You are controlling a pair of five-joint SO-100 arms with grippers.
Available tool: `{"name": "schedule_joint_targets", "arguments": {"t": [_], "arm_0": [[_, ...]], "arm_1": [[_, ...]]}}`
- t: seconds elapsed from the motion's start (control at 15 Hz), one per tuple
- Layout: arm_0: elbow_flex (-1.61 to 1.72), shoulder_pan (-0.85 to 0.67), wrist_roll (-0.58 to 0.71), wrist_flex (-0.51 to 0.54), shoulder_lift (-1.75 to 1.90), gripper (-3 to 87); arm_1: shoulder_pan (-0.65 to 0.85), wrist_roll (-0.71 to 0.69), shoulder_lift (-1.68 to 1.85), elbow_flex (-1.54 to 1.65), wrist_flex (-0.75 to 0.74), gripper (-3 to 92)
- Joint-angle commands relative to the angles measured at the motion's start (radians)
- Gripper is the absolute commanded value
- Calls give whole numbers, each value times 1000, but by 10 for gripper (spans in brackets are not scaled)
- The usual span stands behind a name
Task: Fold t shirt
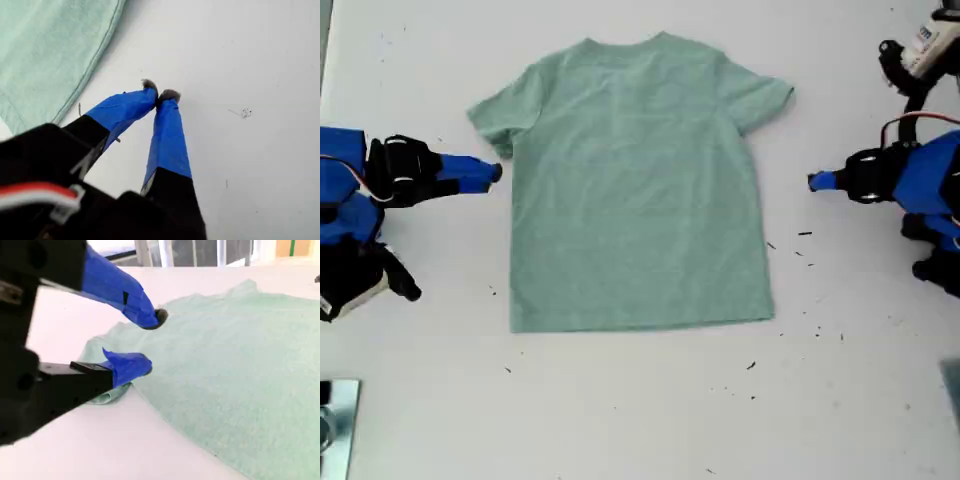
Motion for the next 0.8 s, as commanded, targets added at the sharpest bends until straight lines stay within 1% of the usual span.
{"name": "schedule_joint_targets", "arguments": {"t": [0.0, 0.13, 0.27, 0.33, 0.4, 0.47, 0.53, 0.67, 0.73], "arm_0": [[5, 6, 8, 0, 6, 111], [5, 6, 8, 0, 6, 111], [2, -15, -2, 3, 6, 111], [2, -58, -2, 3, 6, 106], [-2, -97, -2, 6, 8, 59], [-3, -110, -2, 6, 8, 37], [-20, -91, 0, 0, 8, -1], [-15, 18, 6, 8, 8, -2], [-21, 31, 12, -6, 11, -2]], "arm_1": [[3, -8, 8, 61, -2, 35], [-23, 103, 8, 61, -2, 36], [-51, 311, 8, 61, -2, 37], [-54, 399, 8, 61, -2, 37], [-48, 488, 8, 61, -2, 40], [-43, 583, 8, 61, -2, 48], [-48, 620, 8, 55, 5, 18], [-115, 462, 8, 52, 18, 4], [-78, 426, 9, 51, 6, 2]]}}
